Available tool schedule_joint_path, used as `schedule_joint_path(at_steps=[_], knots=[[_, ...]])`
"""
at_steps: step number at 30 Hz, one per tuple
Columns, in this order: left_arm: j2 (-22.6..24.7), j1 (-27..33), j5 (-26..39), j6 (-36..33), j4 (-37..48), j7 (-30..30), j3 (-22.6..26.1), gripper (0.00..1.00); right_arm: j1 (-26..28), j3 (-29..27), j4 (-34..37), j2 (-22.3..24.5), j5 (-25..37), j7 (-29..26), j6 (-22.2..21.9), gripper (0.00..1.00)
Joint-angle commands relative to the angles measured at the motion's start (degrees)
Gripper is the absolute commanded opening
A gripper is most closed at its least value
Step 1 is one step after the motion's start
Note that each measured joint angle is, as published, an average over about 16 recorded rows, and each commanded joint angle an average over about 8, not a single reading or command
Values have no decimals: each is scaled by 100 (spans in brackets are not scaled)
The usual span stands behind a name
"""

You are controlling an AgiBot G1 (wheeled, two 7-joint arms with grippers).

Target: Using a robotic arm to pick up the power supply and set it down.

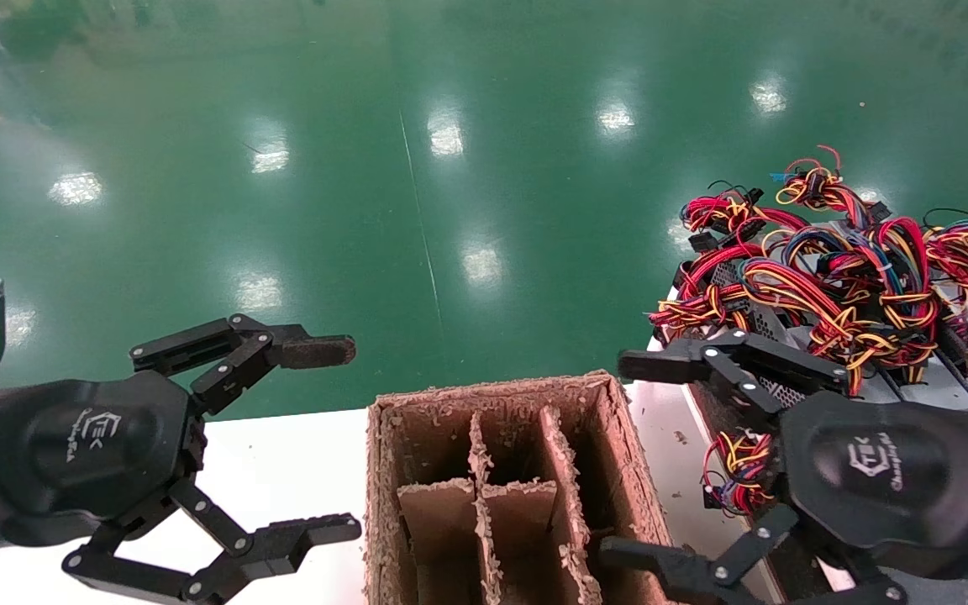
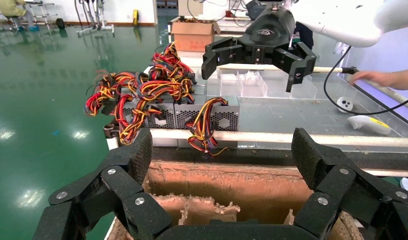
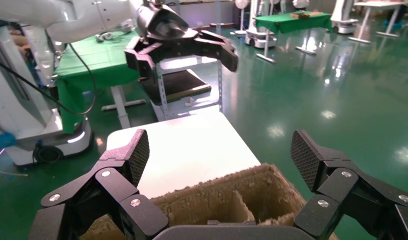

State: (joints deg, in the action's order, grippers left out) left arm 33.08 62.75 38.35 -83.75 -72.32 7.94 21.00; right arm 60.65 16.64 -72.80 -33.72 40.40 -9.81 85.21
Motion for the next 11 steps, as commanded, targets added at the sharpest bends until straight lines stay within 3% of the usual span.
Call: schedule_joint_path(at_steps=[1, 11], knots=[[0, 0, 0, 0, 0, 0, 0, 100, 65, -45, -55, -93, 104, -67, 36, 100], [0, -1, 0, 1, 1, 0, 0, 100, 147, -106, -125, -208, 241, -131, 89, 100]])
